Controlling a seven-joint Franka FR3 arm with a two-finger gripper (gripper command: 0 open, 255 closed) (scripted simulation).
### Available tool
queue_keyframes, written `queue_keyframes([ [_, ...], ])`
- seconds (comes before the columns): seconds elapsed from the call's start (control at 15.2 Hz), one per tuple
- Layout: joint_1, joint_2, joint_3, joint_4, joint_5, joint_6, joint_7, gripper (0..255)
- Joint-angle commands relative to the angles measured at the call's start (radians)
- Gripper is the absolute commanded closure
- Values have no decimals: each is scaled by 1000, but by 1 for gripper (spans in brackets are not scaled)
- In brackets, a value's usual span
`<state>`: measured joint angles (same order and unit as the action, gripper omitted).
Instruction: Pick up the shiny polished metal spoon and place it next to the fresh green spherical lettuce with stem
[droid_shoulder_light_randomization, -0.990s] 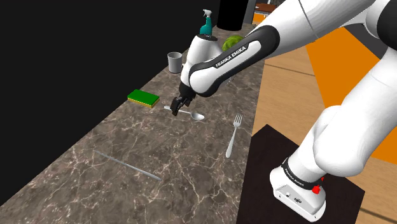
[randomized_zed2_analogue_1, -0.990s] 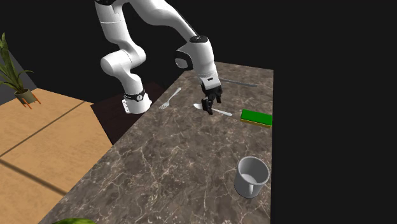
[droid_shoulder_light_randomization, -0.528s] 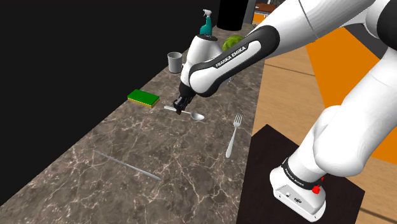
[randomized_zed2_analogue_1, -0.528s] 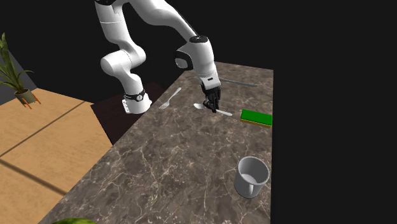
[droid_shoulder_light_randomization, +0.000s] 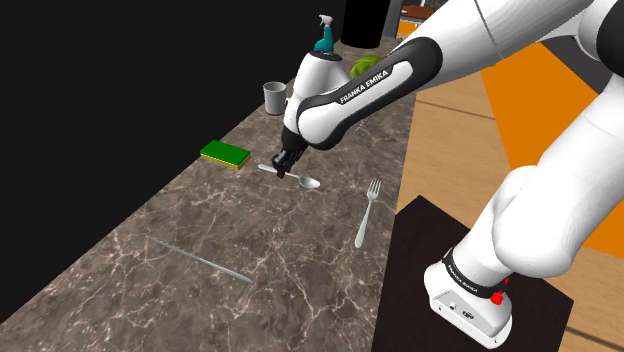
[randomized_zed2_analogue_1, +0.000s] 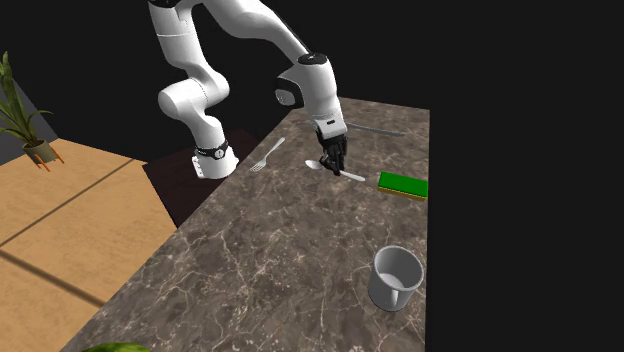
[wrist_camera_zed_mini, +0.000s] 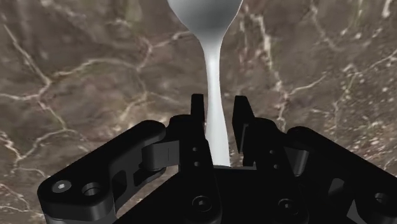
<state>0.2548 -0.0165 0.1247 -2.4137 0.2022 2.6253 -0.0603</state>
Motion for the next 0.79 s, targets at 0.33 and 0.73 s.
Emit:
queue_keyframes([
  [0.33,-3,-66,-3,30,-12,-96,16,255],
  [0.73,-6,-114,-5,67,-22,-179,29,255],
])
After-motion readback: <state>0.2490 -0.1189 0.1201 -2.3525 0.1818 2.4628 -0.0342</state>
